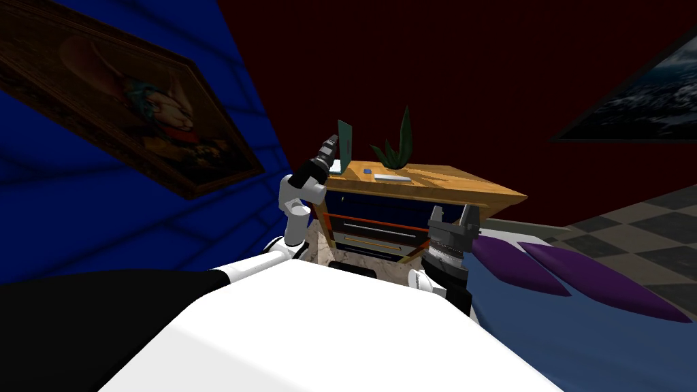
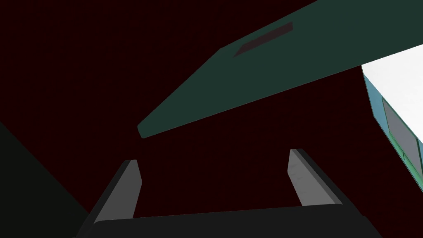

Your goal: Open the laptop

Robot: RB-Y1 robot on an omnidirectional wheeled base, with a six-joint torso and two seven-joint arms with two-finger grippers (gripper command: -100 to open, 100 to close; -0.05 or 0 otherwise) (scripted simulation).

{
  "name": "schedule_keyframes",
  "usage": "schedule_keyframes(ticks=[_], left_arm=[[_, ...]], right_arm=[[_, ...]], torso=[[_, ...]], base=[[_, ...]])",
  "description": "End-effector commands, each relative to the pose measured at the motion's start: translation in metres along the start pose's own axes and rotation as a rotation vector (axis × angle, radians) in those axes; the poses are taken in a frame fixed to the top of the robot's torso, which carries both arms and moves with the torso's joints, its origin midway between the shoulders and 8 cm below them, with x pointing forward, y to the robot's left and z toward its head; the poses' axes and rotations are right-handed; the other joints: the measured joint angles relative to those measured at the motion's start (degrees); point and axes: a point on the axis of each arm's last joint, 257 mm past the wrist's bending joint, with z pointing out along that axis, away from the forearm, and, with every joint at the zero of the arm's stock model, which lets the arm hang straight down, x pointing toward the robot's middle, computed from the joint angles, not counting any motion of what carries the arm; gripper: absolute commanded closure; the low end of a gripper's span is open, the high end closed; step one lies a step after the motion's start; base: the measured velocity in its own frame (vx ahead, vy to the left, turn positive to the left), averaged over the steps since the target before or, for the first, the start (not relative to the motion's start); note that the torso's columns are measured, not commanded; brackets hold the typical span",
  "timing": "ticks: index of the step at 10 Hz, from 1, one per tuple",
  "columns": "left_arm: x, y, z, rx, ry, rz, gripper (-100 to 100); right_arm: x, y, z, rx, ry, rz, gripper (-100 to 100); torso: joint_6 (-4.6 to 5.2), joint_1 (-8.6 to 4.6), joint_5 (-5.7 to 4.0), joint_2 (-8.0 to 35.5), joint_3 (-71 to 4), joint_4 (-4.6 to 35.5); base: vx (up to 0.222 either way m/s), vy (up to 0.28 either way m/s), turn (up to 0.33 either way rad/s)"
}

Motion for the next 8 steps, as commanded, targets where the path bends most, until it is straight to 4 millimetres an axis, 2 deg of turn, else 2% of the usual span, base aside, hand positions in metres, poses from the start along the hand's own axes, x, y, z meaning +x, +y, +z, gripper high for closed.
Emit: schedule_keyframes(ticks=[1, 3, 4, 6, 7, 8], left_arm=[[0.0, -0.007, 0.007, -0.025, -0.001, 0.022, -100], [0.001, -0.004, 0.008, -0.048, 0.002, 0.021, -100], [0.0, -0.015, 0.013, -0.05, -0.002, 0.039, -100], [0.001, -0.012, 0.013, -0.073, 0.001, 0.038, -100], [0.0, -0.023, 0.018, -0.076, -0.004, 0.055, -100], [0.0, -0.021, 0.018, -0.092, -0.001, 0.055, -100]], right_arm=[[0.0, 0.0, 0.0, 0.0, 0.0, 0.0, 0], [0.0, 0.0, 0.0, 0.0, 0.0, 0.0, 0], [0.0, 0.0, 0.0, 0.0, 0.0, 0.0, 0], [0.0, 0.0, 0.0, 0.0, 0.0, 0.0, 0], [0.0, 0.0, 0.0, 0.0, 0.0, 0.0, 0], [0.0, 0.0, 0.0, 0.0, 0.0, 0.0, 0]], torso=[[0.0, -0.03, 0.0, 0.0, 0.0, 0.0], [0.0, 0.01, 0.0, 0.0, 0.0, 0.0], [0.0, -0.01, 0.0, 0.0, 0.0, 0.0], [0.0, 0.02, 0.01, -0.1, 0.0, 0.0], [0.0, -0.04, 0.0, 0.0, 0.0, 0.0], [0.02, -0.05, -0.02, 0.0, 0.0, 0.0]], base=[[0.027, 0.02, -0.028], [0.021, 0.021, -0.01], [0.035, 0.03, -0.029], [0.021, 0.022, -0.011], [0.029, 0.015, -0.032], [0.028, 0.024, -0.017]])
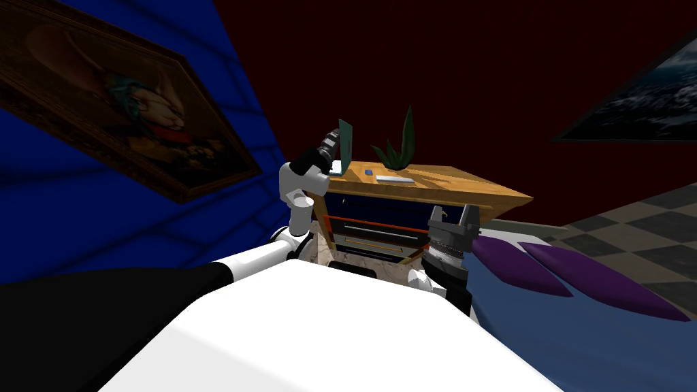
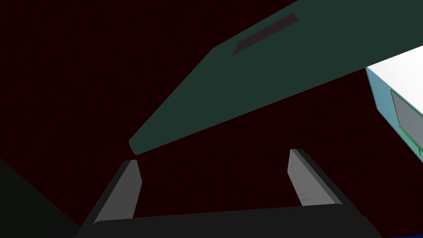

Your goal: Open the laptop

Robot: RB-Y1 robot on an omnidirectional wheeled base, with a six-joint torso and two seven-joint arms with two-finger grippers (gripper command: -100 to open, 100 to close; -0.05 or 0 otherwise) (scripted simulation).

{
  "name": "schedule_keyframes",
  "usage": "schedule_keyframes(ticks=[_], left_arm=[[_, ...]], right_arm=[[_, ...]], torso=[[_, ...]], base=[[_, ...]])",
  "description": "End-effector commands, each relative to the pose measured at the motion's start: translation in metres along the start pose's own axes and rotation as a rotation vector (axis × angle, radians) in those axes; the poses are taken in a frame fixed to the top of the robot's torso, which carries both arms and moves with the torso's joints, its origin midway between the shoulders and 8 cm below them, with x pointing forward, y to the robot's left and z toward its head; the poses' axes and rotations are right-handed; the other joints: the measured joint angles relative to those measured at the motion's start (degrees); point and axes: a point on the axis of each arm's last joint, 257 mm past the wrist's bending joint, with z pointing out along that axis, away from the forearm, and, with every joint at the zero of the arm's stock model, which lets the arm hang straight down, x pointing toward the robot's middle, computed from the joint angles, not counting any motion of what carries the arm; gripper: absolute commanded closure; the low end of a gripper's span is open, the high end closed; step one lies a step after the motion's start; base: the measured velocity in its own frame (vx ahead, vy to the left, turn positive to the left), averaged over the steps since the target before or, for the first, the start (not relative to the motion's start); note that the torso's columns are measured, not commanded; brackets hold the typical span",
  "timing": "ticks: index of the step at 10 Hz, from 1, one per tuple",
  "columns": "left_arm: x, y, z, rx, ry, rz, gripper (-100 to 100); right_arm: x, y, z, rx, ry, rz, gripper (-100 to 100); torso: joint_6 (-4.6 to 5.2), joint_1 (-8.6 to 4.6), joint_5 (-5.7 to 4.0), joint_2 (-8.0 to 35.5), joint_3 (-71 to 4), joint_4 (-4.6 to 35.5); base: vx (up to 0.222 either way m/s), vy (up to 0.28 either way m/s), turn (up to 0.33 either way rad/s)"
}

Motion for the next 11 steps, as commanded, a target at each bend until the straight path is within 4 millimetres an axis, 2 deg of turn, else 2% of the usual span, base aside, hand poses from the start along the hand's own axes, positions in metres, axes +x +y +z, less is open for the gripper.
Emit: schedule_keyframes(ticks=[1, 3, 4, 5, 6, 8, 9, 10, 11], left_arm=[[-0.001, -0.012, 0.006, -0.025, -0.005, 0.024, -100], [0.0, -0.009, 0.006, -0.054, 0.001, 0.023, -100], [-0.001, -0.022, 0.008, -0.052, -0.006, 0.037, -100], [-0.001, -0.018, 0.008, -0.074, -0.002, 0.036, -100], [-0.002, -0.03, 0.01, -0.072, -0.008, 0.049, -100], [-0.001, -0.025, 0.01, -0.104, -0.002, 0.048, -100], [-0.002, -0.038, 0.011, -0.105, -0.007, 0.059, -100], [-0.001, -0.032, 0.01, -0.128, -0.003, 0.058, -100], [-0.002, -0.045, 0.011, -0.124, -0.009, 0.068, -100]], right_arm=[[0.0, 0.0, 0.0, 0.0, 0.0, 0.0, 0], [0.0, 0.0, 0.0, 0.0, 0.0, 0.0, 0], [0.0, 0.0, 0.0, 0.0, 0.0, 0.0, 0], [0.0, 0.0, 0.0, 0.0, 0.0, 0.0, 0], [0.0, 0.0, 0.0, 0.0, 0.0, 0.0, 0], [0.0, 0.0, 0.0, 0.0, 0.0, 0.0, 0], [0.0, 0.0, 0.0, 0.0, 0.0, 0.0, 0], [0.0, 0.0, 0.0, 0.0, 0.0, 0.0, 0], [0.0, 0.0, 0.0, 0.0, 0.0, 0.0, 0]], torso=[[-0.01, 0.04, 0.02, 0.0, 0.0, 0.0], [-0.02, 0.09, 0.04, 0.0, 0.0, 0.0], [-0.02, -0.03, 0.01, 0.0, 0.0, 0.0], [0.0, -0.04, -0.01, 0.0, 0.0, 0.0], [-0.02, 0.02, 0.01, 0.0, 0.0, 0.0], [-0.02, 0.07, 0.03, 0.0, 0.0, 0.0], [-0.02, 0.01, 0.02, 0.1, 0.0, 0.0], [0.0, 0.03, 0.01, 0.0, 0.0, 0.0], [-0.01, 0.05, 0.02, 0.0, 0.0, 0.0]], base=[[0.034, 0.051, -0.02], [0.023, 0.024, -0.013], [0.028, 0.017, -0.026], [0.029, 0.024, -0.019], [0.038, 0.035, -0.024], [0.018, 0.018, -0.009], [0.02, 0.024, -0.02], [0.023, 0.025, -0.021], [0.031, 0.029, -0.031]])
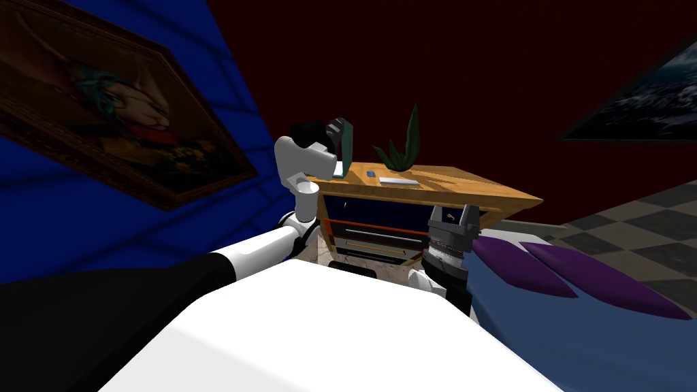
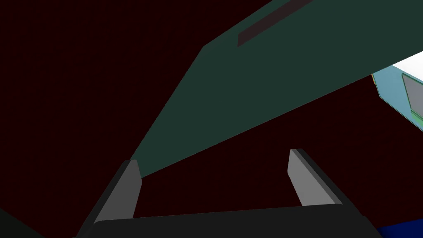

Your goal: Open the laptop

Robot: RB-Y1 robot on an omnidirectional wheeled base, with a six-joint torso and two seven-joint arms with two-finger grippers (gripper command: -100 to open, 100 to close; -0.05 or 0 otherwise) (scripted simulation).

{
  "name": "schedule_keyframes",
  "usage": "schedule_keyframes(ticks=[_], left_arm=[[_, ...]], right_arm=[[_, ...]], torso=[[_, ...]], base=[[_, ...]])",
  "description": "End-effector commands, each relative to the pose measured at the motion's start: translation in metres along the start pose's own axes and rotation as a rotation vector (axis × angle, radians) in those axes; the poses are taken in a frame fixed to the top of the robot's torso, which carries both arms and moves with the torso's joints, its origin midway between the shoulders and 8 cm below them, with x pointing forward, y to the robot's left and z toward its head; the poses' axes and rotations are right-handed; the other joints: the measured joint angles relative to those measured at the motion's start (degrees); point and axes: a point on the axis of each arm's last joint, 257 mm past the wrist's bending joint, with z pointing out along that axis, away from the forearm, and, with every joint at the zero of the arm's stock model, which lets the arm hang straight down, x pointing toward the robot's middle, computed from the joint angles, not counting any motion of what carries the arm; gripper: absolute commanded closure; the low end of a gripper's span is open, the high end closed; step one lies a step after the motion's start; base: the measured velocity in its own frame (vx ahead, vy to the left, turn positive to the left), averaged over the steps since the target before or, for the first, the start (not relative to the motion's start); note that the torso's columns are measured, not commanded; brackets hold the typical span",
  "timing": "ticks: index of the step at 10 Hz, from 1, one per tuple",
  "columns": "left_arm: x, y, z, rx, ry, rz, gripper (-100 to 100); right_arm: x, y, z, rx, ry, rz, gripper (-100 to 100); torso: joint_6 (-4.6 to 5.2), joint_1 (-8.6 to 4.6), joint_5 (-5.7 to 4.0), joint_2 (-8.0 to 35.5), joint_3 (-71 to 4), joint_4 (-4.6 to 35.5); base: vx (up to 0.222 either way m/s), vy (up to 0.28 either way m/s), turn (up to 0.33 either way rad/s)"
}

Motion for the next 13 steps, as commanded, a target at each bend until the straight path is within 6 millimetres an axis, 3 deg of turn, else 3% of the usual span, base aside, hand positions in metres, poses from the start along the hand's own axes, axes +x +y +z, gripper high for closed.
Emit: schedule_keyframes(ticks=[1, 2, 3, 4, 5, 6, 7, 13], left_arm=[[0.0, -0.006, -0.001, -0.038, 0.002, 0.01, -100], [-0.002, -0.018, -0.002, -0.035, -0.003, 0.018, -100], [0.0, -0.013, -0.003, -0.059, 0.003, 0.018, -100], [-0.002, -0.026, -0.004, -0.055, -0.002, 0.024, -100], [0.0, -0.019, -0.005, -0.081, 0.004, 0.024, -100], [-0.001, -0.031, -0.007, -0.08, 0.001, 0.029, -100], [0.0, -0.026, -0.008, -0.1, 0.006, 0.029, -100], [0.006, -0.051, -0.021, -0.148, 0.023, 0.037, -100]], right_arm=[[0.0, 0.0, 0.0, 0.0, 0.0, 0.0, 0], [0.0, 0.0, 0.0, 0.0, 0.0, 0.0, 0], [0.0, 0.0, 0.0, 0.0, 0.0, 0.0, 0], [0.0, 0.0, 0.0, 0.0, 0.0, 0.0, 0], [0.0, 0.0, 0.0, 0.0, 0.0, 0.0, 0], [0.0, 0.0, 0.0, 0.0, 0.0, 0.0, 0], [0.0, 0.0, 0.0, 0.0, 0.0, 0.0, 0], [0.0, 0.0, 0.0, 0.0, 0.0, 0.0, 0]], torso=[[0.01, 0.01, -0.01, 0.0, 0.0, 0.0], [-0.01, 0.02, 0.02, -0.1, -0.1, 0.0], [0.0, 0.06, 0.02, -0.1, -0.1, 0.0], [-0.02, 0.06, 0.03, -0.1, -0.1, -0.1], [-0.01, 0.04, 0.01, -0.1, -0.1, 0.0], [-0.01, 0.01, 0.02, -0.1, -0.1, -0.1], [0.0, 0.0, 0.0, -0.2, -0.1, -0.1], [0.01, -0.01, -0.01, 0.0, 0.0, 0.0]], base=[[0.029, 0.026, -0.017], [0.026, 0.035, -0.018], [0.023, 0.032, -0.016], [0.03, 0.027, -0.026], [0.027, 0.022, -0.012], [0.029, 0.02, -0.019], [0.022, 0.018, -0.013], [0.023, 0.024, -0.017]])
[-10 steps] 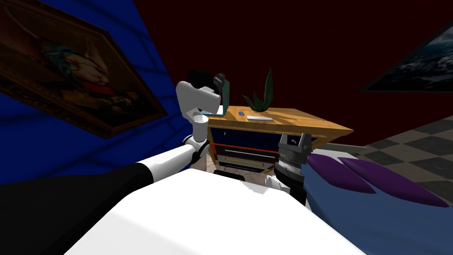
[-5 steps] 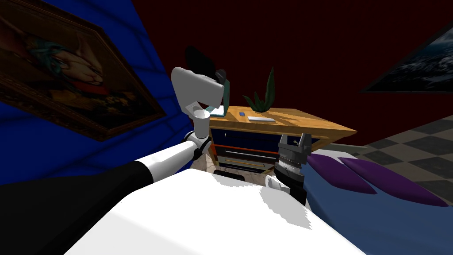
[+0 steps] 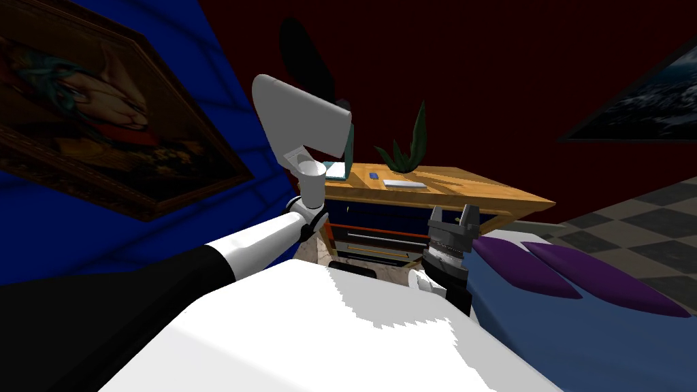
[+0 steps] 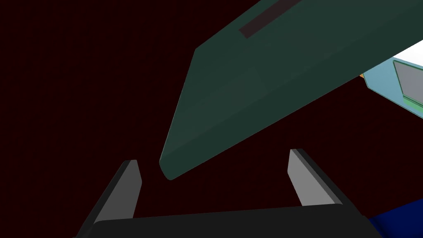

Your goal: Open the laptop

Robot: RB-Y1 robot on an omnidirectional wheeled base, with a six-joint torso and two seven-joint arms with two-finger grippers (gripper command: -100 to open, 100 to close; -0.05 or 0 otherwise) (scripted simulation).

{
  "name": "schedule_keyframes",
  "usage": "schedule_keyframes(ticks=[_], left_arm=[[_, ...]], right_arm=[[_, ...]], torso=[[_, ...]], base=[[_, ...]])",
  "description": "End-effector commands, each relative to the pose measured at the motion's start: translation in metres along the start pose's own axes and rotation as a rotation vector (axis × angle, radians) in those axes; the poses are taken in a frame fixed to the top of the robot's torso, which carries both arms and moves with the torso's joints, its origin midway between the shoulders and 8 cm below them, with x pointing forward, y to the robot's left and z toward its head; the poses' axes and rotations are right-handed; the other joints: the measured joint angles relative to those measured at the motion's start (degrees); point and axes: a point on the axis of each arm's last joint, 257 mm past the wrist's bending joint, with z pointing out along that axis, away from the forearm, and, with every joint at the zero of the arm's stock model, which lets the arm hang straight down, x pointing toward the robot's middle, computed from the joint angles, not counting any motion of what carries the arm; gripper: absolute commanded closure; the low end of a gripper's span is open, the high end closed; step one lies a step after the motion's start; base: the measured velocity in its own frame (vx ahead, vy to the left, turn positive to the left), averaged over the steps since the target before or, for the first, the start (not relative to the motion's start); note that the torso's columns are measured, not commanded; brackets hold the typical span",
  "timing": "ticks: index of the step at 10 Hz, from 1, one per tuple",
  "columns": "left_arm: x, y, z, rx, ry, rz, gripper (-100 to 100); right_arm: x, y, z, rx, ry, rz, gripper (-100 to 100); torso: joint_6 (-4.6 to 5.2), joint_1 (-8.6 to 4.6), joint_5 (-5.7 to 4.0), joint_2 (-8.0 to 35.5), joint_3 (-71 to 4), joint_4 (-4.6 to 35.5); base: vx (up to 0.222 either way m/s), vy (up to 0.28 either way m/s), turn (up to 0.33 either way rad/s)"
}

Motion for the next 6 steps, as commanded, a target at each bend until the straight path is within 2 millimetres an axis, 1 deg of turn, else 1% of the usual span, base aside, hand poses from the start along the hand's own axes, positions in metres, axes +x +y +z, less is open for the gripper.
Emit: schedule_keyframes(ticks=[1, 5, 6], left_arm=[[0.003, -0.006, -0.007, -0.024, 0.011, 0.002, -100], [0.02, -0.02, -0.021, -0.046, 0.054, -0.004, -100], [0.016, -0.019, -0.02, -0.042, 0.045, -0.002, -100]], right_arm=[[0.0, 0.0, 0.0, 0.0, 0.0, 0.0, 0], [0.0, 0.0, 0.0, 0.0, 0.0, 0.0, 0], [0.0, 0.0, 0.0, 0.0, 0.0, 0.0, 0]], torso=[[0.0, 0.02, 0.0, 0.0, 0.0, 0.0], [0.0, -0.02, 0.0, 0.0, 0.0, 0.0], [0.0, -0.02, 0.0, 0.0, 0.0, 0.0]], base=[[0.018, 0.023, -0.011], [0.021, 0.019, -0.013], [0.009, 0.008, -0.004]])
